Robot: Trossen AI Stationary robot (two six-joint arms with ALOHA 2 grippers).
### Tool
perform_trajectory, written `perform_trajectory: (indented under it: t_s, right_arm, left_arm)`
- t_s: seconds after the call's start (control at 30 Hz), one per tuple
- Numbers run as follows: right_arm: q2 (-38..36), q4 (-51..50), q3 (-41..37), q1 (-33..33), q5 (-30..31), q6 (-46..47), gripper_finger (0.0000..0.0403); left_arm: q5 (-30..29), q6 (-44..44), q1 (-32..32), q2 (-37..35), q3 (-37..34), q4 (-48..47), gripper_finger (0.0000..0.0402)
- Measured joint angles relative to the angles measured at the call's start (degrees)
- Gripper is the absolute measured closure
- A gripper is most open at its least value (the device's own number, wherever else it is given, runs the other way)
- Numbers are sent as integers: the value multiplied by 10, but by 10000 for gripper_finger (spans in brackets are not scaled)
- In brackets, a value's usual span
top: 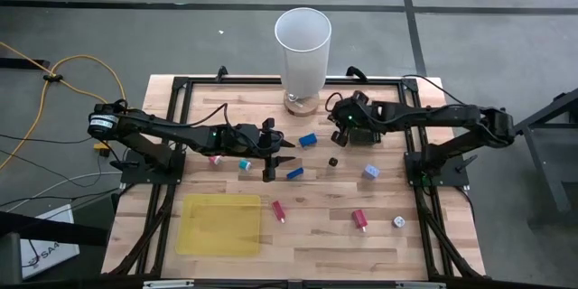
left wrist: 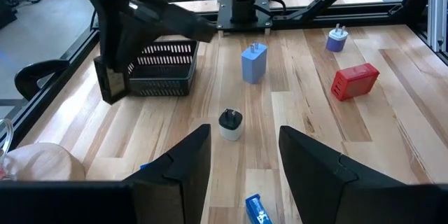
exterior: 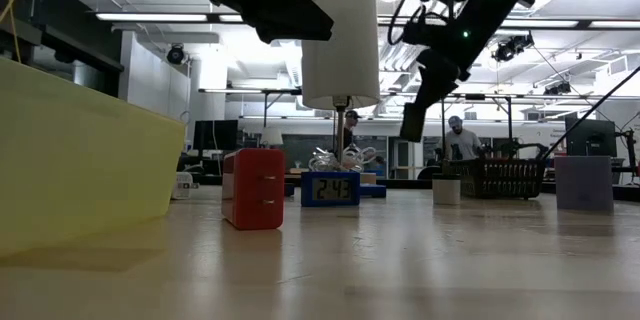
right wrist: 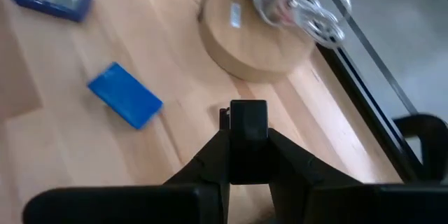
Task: Pick & Place Office items
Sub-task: Put the black digital clock into the black bin
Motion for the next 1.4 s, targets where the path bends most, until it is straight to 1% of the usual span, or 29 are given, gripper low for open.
perform_trajectory:
  t_s: [0.23, 0.7, 0.9, 1.2, 1.4]
  right_arm:
    - [0, -9, 0, -28, -2, -1, 342]
    - [0, -14, 0, -41, 0, -16, 342]
    - [0, -37, 0, -78, 0, -16, 342]
    - [0, -68, 0, -153, 0, -31, 342]
    - [0, -100, 0, -185, -16, -31, 341]
  left_arm:
    - [0, 0, 0, 0, 0, 0, 240]
    - [0, 0, 0, 0, 0, 0, 240]
    - [0, 0, 0, 0, 0, 0, 240]
    - [0, 0, 0, 0, 0, 0, 240]
    - [0, 0, 0, 0, 0, 0, 240]
